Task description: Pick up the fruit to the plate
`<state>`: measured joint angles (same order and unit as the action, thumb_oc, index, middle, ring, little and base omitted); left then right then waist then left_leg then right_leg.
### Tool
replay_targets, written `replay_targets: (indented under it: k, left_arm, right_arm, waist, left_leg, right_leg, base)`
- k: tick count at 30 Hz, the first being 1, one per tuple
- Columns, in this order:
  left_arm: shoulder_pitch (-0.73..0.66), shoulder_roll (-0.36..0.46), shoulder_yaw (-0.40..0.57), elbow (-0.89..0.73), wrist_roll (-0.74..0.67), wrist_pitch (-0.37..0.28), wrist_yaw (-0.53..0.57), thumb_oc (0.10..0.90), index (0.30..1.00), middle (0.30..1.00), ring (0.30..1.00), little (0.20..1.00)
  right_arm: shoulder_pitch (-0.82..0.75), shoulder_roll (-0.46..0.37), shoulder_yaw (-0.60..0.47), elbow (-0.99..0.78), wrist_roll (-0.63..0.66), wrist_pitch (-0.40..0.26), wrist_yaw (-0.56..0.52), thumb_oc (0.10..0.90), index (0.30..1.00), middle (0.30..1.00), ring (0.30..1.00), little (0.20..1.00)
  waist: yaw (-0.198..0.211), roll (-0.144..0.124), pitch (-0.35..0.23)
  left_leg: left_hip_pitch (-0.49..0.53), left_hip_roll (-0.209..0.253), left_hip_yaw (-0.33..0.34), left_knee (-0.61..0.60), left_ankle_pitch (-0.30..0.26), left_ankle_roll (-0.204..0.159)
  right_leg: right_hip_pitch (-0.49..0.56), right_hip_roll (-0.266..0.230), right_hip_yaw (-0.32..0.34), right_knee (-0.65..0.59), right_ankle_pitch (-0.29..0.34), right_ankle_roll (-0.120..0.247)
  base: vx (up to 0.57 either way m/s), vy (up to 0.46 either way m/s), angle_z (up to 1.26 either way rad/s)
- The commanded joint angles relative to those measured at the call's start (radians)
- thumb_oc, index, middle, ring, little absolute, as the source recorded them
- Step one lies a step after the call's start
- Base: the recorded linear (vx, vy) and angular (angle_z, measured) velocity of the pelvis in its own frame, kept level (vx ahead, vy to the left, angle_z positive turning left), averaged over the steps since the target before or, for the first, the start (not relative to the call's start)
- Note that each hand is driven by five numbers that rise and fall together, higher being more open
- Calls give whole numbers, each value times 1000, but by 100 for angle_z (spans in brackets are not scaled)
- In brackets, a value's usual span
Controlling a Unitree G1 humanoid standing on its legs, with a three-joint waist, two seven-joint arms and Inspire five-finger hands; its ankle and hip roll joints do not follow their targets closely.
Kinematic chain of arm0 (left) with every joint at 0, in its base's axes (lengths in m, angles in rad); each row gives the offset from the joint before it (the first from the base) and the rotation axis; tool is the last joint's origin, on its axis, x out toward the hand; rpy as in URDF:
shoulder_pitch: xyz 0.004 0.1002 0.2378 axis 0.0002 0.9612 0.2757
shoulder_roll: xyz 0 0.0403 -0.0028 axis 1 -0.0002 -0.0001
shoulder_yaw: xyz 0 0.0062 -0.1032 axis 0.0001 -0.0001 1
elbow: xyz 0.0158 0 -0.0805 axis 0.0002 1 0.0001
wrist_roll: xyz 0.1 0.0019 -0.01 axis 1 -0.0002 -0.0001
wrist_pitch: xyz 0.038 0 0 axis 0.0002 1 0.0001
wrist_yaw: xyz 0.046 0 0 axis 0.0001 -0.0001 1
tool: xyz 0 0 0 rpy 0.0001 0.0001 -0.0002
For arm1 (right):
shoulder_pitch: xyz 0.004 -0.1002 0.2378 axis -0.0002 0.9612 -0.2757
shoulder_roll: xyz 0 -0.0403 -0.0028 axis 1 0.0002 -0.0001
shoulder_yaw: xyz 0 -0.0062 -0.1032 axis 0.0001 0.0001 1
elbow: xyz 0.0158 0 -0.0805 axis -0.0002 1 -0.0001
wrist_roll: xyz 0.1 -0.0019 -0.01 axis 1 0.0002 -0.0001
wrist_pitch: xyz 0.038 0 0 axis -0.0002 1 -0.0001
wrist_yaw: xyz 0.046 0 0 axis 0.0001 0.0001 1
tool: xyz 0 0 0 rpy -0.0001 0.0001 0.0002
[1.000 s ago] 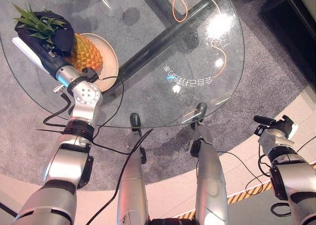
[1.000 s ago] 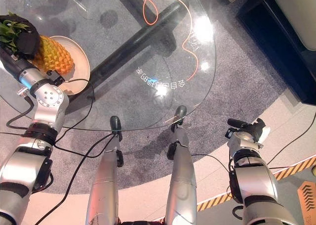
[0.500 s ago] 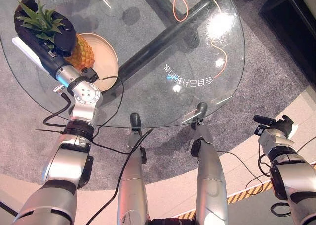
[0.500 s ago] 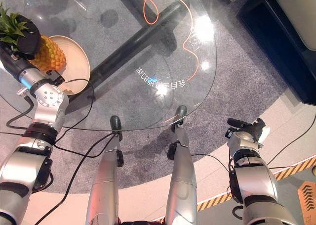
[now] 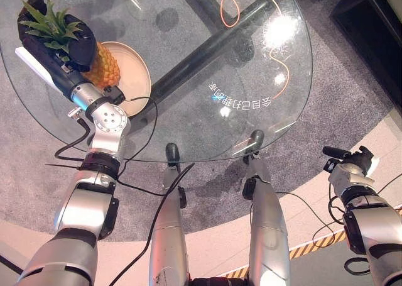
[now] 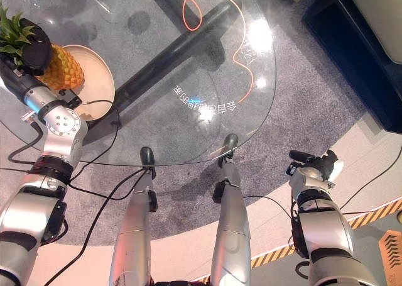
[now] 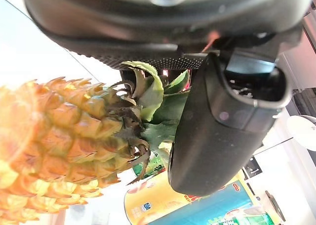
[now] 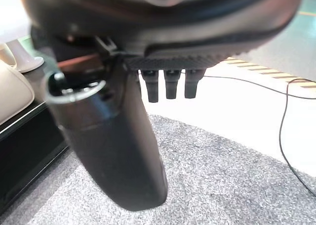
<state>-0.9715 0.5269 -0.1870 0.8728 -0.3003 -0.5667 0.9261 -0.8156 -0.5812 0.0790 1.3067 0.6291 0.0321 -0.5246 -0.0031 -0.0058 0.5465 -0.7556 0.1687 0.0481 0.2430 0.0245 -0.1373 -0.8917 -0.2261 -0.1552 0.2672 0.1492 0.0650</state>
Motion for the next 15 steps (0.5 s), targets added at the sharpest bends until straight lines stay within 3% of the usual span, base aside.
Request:
replay_targets:
  k: [1, 10, 15]
  left_arm:
    - [-30, 80, 56, -28, 21, -100, 44, 550, 686, 686, 686, 650]
    - [1, 77, 64, -58, 24, -108, 30, 726, 836, 836, 836, 826]
    - [16, 70, 66, -68, 21, -115, 26, 701, 815, 815, 815, 801]
  right_arm:
    - [50, -68, 9, 33, -15, -18, -52, 800, 900, 900, 900, 900]
    - [51, -66, 5, 32, -11, -20, -58, 800, 900, 900, 900, 900]
    - [53, -68, 5, 34, -9, -23, -61, 800, 900, 900, 900, 900]
  waist:
    - [8, 36, -26]
    - [19, 38, -26]
    - [21, 41, -26]
  left_leg:
    - [-64, 23, -37, 0, 46, -5]
    - [-64, 21, -41, -4, 46, -5]
    - [-61, 19, -42, -6, 46, -3]
  right_leg:
    - [33, -57, 22, 88, -121, 95]
    - [36, -59, 15, 86, -122, 96]
    - [37, -60, 14, 86, -122, 95]
  base:
    - [0, 0, 0]
    - [0, 0, 0]
    - [0, 0, 0]
